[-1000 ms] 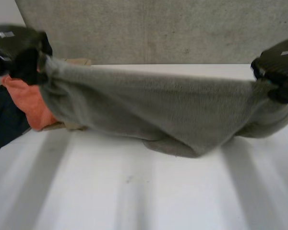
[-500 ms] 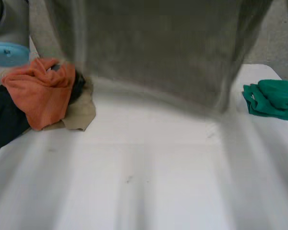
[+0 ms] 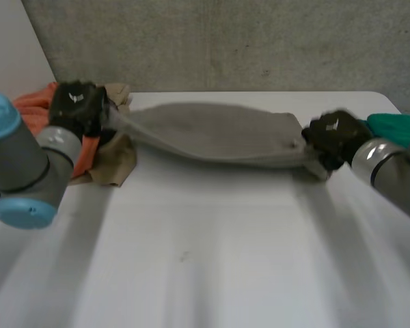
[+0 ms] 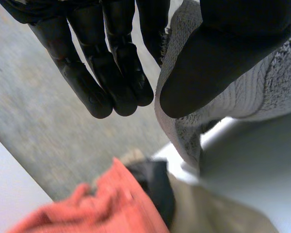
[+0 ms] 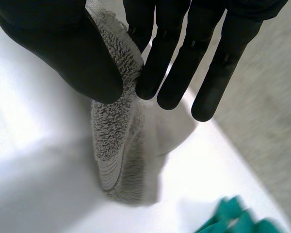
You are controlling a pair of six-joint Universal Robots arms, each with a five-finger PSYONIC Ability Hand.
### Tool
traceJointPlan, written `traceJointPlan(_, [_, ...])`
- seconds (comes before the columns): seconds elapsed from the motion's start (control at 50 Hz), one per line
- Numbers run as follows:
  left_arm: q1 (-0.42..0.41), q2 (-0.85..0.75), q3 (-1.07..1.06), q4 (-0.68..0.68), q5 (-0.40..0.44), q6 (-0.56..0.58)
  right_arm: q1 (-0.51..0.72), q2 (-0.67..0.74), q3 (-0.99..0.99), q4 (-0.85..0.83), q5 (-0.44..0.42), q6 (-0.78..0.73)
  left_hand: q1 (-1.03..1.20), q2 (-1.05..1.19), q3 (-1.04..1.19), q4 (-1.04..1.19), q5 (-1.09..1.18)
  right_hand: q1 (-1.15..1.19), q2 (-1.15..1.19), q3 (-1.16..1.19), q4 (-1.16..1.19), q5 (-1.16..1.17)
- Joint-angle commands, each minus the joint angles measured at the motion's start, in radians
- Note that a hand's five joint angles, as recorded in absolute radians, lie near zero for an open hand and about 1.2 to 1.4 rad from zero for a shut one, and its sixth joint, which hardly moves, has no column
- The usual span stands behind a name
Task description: Fold the laundry.
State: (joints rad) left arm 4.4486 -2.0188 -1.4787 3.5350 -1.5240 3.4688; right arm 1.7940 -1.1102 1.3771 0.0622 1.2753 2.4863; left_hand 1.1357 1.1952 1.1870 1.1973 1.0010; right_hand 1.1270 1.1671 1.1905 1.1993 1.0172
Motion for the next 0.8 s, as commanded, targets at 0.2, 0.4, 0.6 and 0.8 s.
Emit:
traceJointPlan(0.2, [0.058,0.003,-0.072,0.044,0.025,0.012,-0.054,0.113,-0.038,0.056,0.039,0.318,0.261,0.201,0.209,0.199,0.221,-0.180,-0.220,-0.244,-0.252,-0.245])
traceJointPlan(0.4, [0.066,0.049,-0.100,0.006,0.036,0.013,-0.065,0.081,-0.125,0.179,0.033,0.309,0.261,0.201,0.209,0.199,0.221,-0.462,-0.502,-0.526,-0.534,-0.527])
traceJointPlan(0.6, [0.080,0.118,-0.158,-0.041,0.087,0.016,-0.061,0.107,-0.285,0.491,-0.117,-0.246,0.261,0.201,0.209,0.199,0.221,-0.656,-0.696,-0.720,-0.729,-0.721])
traceJointPlan(0.8, [0.103,0.123,-0.163,-0.047,0.088,0.021,-0.068,0.207,-0.412,0.686,-0.126,-0.555,0.261,0.201,0.209,0.199,0.221,0.087,0.047,0.023,0.015,0.022])
